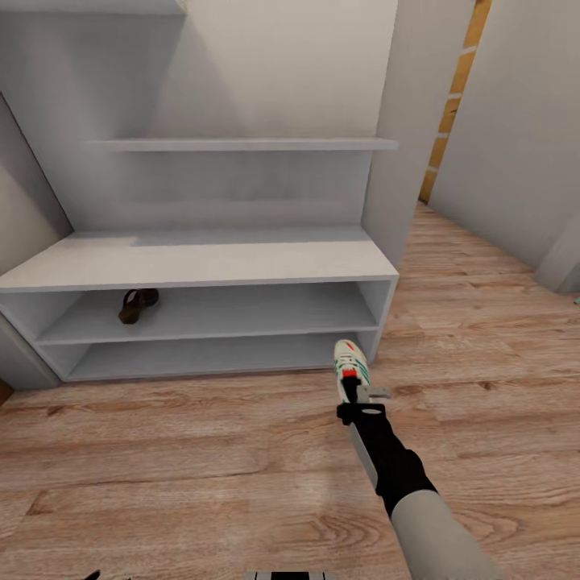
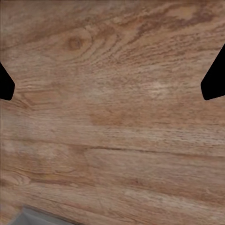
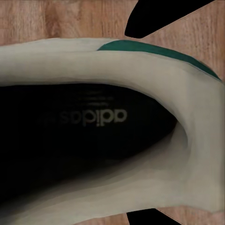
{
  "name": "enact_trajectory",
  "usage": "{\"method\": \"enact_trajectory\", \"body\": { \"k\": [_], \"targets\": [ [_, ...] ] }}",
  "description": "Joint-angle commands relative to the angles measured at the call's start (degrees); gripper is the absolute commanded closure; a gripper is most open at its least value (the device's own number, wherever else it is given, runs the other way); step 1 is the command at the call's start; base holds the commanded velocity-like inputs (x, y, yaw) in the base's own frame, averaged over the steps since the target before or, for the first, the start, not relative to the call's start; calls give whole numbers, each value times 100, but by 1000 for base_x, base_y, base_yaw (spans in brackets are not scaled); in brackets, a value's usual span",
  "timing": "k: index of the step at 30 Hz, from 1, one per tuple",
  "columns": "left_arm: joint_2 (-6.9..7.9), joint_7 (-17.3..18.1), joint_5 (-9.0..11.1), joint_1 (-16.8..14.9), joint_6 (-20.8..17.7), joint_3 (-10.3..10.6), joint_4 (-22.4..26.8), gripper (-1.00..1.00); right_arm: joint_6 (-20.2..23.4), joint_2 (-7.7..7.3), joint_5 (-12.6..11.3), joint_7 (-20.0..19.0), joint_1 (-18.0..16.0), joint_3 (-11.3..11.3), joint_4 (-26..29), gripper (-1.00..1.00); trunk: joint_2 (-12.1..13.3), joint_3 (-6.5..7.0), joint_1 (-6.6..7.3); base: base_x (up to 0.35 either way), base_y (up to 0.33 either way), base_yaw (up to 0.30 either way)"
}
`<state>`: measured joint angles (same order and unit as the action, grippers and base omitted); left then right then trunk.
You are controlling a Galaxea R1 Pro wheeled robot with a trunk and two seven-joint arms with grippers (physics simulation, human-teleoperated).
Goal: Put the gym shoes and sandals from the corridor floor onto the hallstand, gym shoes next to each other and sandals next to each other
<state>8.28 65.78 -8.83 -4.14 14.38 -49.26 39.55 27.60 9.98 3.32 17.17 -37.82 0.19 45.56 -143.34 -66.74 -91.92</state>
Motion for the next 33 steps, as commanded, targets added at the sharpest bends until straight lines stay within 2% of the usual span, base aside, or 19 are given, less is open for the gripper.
{"method": "enact_trajectory", "body": {
  "k": [1, 5, 9, 27, 33],
  "targets": [
    [0, 23, -61, -8, 38, -33, -23, -100, 47, 1, 38, 7, -10, 92, 11, 100, -2, -5, 1, 0, 0, 0],
    [-3, 13, -70, -8, 38, -32, -65, -100, 51, 1, 37, 6, -19, 317, 38, 100, -2, -5, 1, 0, 0, 0],
    [-9, -91, -103, -8, 38, -31, -83, -100, 46, 1, 31, 2, -22, 448, 38, 100, -2, -5, 1, 0, 0, 0],
    [9, -145, -114, -8, 47, -38, -79, -100, 28, 1, 19, -3, -16, 455, 24, 100, -2, -6, 1, 0, 0, 2],
    [8, -145, -111, -8, 47, -44, -79, -100, 27, 1, 16, -3, -15, 455, 58, 100, -2, -32, 1, 0, 0, 127]
  ]
}}
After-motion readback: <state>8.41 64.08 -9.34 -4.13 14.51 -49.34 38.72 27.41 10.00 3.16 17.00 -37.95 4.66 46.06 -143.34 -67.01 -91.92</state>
